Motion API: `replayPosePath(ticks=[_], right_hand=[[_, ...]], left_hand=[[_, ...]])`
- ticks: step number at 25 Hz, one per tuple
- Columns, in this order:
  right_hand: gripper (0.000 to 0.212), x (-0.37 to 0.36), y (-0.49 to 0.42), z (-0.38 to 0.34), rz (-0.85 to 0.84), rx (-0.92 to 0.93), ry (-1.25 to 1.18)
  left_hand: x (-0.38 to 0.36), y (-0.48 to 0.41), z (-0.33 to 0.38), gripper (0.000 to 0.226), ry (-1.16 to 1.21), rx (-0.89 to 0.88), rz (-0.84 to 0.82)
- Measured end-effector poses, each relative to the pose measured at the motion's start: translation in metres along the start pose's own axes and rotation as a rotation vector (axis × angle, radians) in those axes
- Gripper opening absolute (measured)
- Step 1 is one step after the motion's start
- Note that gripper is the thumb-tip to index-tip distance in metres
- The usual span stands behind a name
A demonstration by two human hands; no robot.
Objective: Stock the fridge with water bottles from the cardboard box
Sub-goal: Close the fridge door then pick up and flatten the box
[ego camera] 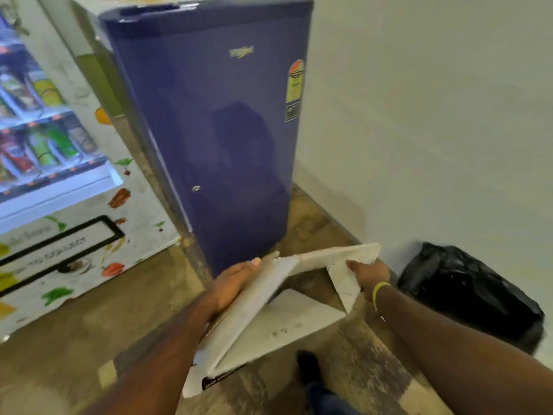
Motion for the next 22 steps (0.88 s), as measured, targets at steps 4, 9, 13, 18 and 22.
replayPosePath(ticks=[4, 9, 13, 18, 22], right_hand=[[0.034, 0.076, 0.007, 0.003, 0.154, -0.006, -0.170], [0.049, 0.178, -0.030, 0.028, 0.256, -0.117, -0.394], [0.041, 0.262, -0.097, 0.064, 0.263, -0.237, -0.517], [0.015, 0.345, -0.111, 0.072, 0.158, -0.338, -0.669], [0.030, 0.372, -0.138, 0.088, 0.075, -0.405, -0.858]], left_hand=[[-0.079, 0.009, 0.050, 0.069, -0.186, -0.144, -0.241], [-0.174, 0.003, 0.126, 0.069, -0.445, -0.338, -0.488], [-0.255, -0.023, 0.161, 0.111, -0.870, -0.447, -0.744], [-0.353, -0.060, 0.199, 0.091, -1.314, -0.732, -0.571], [-0.415, -0.085, 0.242, 0.064, -1.412, -0.816, -0.530]])
Point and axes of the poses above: each hand's wrist, its own y-axis away from the middle knuckle, its own x-axis out of the back of the hand, z = x × y, the point moved 4 cm from there along -y, towards the middle knuckle, and after that the axes turned 8 degrees about -x, right-handed, at the moved point
